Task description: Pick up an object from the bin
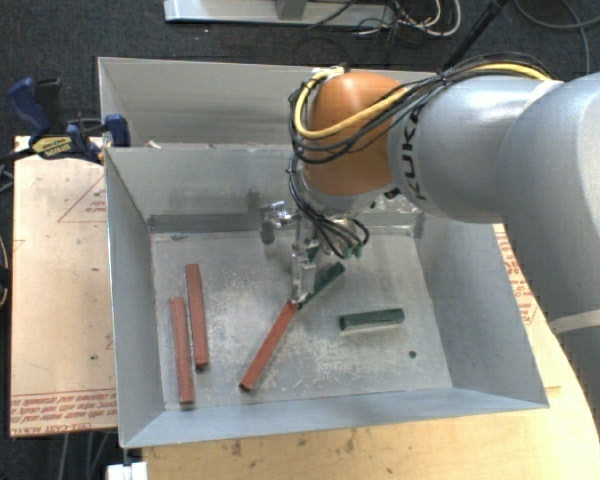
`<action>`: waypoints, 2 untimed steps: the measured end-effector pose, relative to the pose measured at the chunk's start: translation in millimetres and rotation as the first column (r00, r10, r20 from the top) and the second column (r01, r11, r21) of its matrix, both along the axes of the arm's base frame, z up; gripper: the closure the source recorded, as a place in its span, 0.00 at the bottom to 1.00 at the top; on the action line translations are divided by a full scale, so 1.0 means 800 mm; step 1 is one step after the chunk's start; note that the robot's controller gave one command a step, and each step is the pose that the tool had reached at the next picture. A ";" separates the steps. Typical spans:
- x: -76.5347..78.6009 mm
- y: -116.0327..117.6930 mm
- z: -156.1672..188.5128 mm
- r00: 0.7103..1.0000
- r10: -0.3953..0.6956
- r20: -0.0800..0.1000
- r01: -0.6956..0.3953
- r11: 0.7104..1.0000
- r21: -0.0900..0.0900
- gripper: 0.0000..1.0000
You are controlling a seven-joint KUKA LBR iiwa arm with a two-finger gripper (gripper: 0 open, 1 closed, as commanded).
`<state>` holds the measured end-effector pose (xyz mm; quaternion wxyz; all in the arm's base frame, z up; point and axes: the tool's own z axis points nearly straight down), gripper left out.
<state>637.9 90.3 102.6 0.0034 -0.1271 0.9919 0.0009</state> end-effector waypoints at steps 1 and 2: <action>0.000 -0.047 -0.043 0.999 0.042 -0.011 -0.042 0.999 -0.003 0.00; -0.088 -0.061 -0.038 0.935 0.355 -0.004 -0.355 0.935 -0.002 1.00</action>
Offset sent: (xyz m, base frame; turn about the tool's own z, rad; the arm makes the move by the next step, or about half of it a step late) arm -0.0719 -0.0490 -0.0326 -0.3670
